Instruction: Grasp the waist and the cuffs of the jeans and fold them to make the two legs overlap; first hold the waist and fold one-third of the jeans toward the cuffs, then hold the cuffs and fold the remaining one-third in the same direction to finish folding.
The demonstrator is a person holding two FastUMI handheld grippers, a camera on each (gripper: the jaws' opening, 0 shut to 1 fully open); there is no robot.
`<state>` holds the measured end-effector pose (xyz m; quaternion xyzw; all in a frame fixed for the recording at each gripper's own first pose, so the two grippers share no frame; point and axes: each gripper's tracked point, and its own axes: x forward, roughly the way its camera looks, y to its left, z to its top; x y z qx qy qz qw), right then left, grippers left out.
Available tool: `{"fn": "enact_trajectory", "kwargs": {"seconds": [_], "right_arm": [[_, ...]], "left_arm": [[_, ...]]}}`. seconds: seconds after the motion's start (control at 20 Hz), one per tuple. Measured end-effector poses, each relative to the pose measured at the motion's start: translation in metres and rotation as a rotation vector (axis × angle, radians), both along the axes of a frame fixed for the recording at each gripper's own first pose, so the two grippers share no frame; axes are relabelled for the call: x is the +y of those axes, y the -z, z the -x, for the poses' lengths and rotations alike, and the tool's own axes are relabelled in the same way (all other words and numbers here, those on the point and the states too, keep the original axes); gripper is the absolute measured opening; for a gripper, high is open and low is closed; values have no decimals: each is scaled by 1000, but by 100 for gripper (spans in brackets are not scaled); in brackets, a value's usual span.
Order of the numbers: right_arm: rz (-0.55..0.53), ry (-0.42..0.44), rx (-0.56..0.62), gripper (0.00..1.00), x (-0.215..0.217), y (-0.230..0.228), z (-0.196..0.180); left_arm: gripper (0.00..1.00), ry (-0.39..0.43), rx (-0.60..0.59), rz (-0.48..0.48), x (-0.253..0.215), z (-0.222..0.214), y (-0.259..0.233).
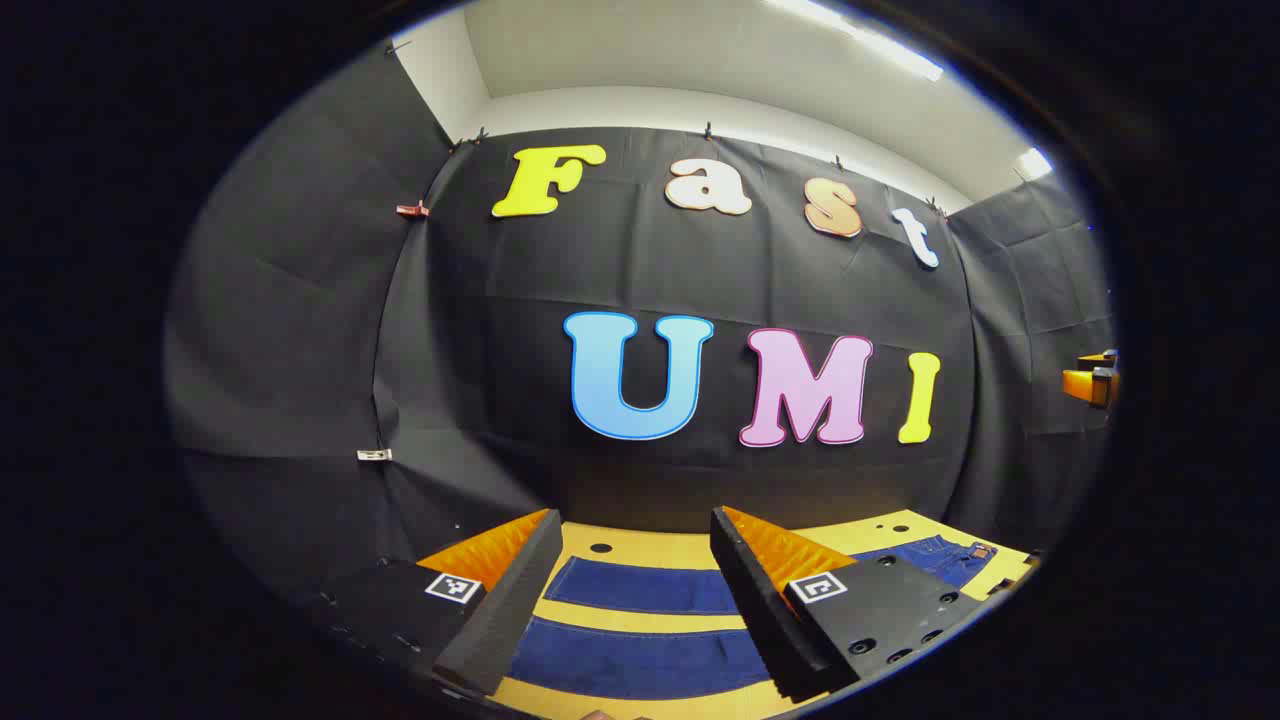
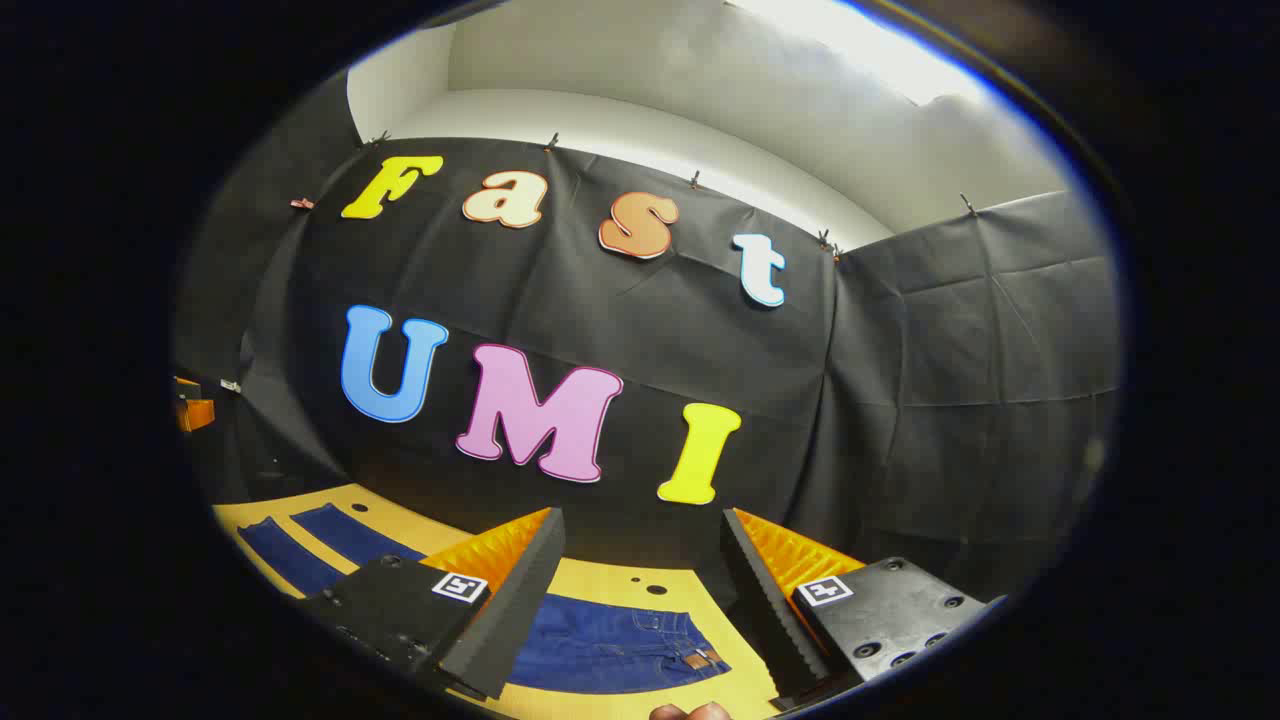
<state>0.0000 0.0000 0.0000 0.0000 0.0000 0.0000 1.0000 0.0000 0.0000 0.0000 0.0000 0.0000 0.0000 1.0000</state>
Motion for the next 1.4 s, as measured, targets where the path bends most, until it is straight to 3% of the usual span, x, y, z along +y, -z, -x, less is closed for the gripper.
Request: {"fn": "enact_trajectory", "kwargs": {"seconds": [0.65,0.9,1.2,1.4], "right_arm": [[-71,27,61,96,-10,18,15],[-10,43,85,96,-16,29,18],[219,108,134,97,-44,48,10],[261,82,203,96,-33,78,13]], "left_arm": [[96,68,-16,-43,-33,10,-8],[96,91,17,-77,-30,12,4],[97,146,165,-296,13,21,59],[98,259,271,-431,19,27,116]]}}
